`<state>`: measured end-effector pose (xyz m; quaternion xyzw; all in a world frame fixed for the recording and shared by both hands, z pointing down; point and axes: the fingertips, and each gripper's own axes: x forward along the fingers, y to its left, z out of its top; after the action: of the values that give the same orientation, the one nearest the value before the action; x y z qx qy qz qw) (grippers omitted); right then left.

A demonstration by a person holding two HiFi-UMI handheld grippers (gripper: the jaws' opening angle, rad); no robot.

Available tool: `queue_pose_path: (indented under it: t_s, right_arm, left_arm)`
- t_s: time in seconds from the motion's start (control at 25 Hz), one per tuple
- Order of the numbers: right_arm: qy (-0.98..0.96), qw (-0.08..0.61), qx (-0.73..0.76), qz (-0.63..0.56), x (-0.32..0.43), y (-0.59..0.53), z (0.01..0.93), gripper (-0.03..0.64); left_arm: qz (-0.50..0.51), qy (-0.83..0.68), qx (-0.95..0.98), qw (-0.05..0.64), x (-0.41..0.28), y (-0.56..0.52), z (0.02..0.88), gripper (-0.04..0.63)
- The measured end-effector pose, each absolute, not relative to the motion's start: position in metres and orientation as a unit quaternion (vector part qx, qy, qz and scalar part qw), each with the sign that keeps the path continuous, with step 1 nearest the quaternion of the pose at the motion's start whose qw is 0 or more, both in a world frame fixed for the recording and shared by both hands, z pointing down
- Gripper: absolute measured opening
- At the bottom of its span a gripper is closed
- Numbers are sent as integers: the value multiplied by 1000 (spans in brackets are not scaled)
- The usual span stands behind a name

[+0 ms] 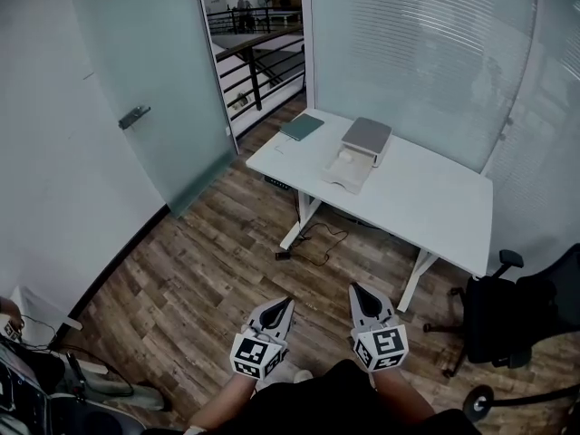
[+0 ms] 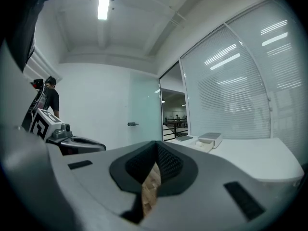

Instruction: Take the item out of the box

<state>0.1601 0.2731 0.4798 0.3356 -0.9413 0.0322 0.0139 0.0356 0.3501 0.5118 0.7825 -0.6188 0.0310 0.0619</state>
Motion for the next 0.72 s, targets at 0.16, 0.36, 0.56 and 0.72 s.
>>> queue_pose_path:
  t_s: [0.16,0.36,0.56,0.72]
  right_arm:
    - [-941,20,337,23,147,260,478,5]
    - [-941,21,337,28,130,229,487,5]
    - [-942,12,335,20,114,195,481,5]
    - [-942,10,334,22,102,153,482,5]
  left_arm:
    - [20,-624,779,59,17,330,506,12]
    - [23,-623,779,62,0,300,512,11]
    - [31,-623,779,70,-12,269,519,12]
    - [34,-632,771,76,-30,228,523,11]
